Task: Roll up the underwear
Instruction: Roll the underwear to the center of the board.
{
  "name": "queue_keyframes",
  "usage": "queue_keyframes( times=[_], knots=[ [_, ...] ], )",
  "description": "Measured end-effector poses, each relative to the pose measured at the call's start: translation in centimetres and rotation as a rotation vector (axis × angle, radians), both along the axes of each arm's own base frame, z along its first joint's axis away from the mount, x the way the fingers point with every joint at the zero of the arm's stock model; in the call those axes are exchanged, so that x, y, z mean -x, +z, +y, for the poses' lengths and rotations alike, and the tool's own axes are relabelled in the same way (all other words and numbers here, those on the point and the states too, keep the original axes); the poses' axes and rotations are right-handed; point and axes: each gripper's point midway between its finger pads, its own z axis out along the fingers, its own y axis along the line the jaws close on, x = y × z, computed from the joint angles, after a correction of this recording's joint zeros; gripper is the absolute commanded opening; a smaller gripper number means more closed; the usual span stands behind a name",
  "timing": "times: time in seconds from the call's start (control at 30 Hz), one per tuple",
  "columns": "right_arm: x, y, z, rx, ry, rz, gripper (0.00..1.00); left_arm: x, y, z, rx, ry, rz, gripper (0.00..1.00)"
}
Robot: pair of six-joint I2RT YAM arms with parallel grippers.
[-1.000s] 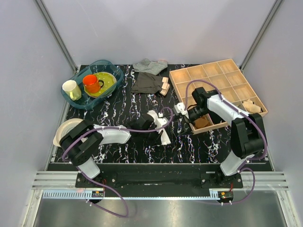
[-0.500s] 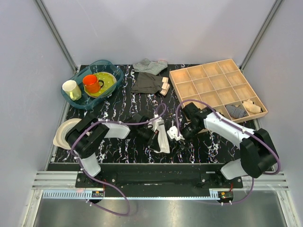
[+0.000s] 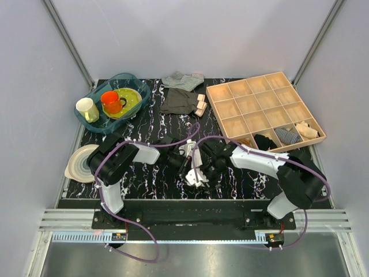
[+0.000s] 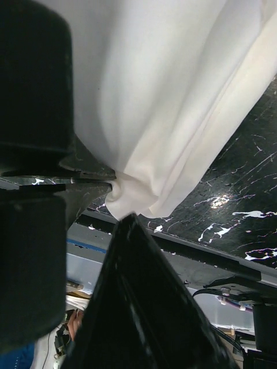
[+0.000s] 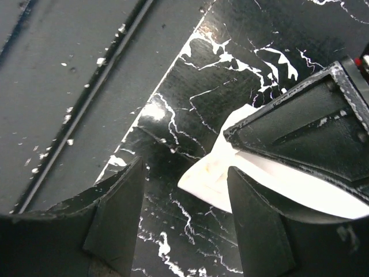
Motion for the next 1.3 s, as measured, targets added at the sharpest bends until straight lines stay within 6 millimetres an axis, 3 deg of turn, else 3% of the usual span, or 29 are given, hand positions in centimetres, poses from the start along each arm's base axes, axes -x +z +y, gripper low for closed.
queue_keyframes(
  times=[0.13, 0.23, 0.37, 0.4, 0.57, 0.63, 0.67, 0.73, 0.87, 1.0, 1.13, 1.3],
  knots=[
    [-0.5, -1.7, 0.6, 0.046, -0.01, -0.032, 0.68, 0.0, 0.0, 0.1, 0.002, 0.003, 0.01, 0.0],
    [-1.0, -2.4, 0.7, 0.064, -0.025, -0.064, 0.63, -0.1, 0.0, 0.1, 0.003, 0.006, 0.016, 0.0],
    [-1.4, -3.2, 0.5, 0.085, -0.04, -0.094, 0.47, -0.2, 0.0, 0.1, 0.002, 0.013, 0.022, 0.04],
    [-1.3, -3.3, 0.5, 0.086, -0.042, -0.096, 0.39, -0.2, 0.0, 0.1, 0.001, 0.017, 0.024, 0.06],
    [-1.7, -3.3, 0.7, 0.079, -0.047, -0.116, 0.15, -0.8, 0.1, 0.4, -0.013, 0.062, 0.011, 0.31],
    [-1.9, -3.3, 0.9, 0.078, -0.054, -0.123, 0.09, -1.3, 0.6, 0.9, -0.014, 0.101, -0.004, 0.35],
    [-2.0, -3.3, 0.9, 0.078, -0.056, -0.125, 0.08, -1.7, 0.9, 1.1, -0.009, 0.12, -0.021, 0.41],
    [-2.1, -3.3, 1.0, 0.08, -0.059, -0.123, 0.05, -2.3, 1.2, 1.7, -0.01, 0.164, -0.045, 0.43],
    [-2.2, -3.3, 1.0, 0.101, -0.074, -0.101, 0.04, -4.3, 3.9, 3.5, 0.019, 0.275, -0.187, 0.48],
    [-2.6, -3.0, 0.5, 0.133, -0.115, -0.047, 0.04, -4.9, 7.0, 4.9, 0.083, 0.338, -0.41, 0.5],
    [-3.6, -2.0, -0.1, 0.153, -0.177, 0.033, 0.04, -3.7, 8.5, 6.0, 0.183, 0.348, -0.656, 0.54],
    [-4.5, -1.1, 0.4, 0.169, -0.214, 0.114, 0.04, 0.4, 7.0, 5.1, 0.28, 0.2, -0.871, 0.54]
  ],
)
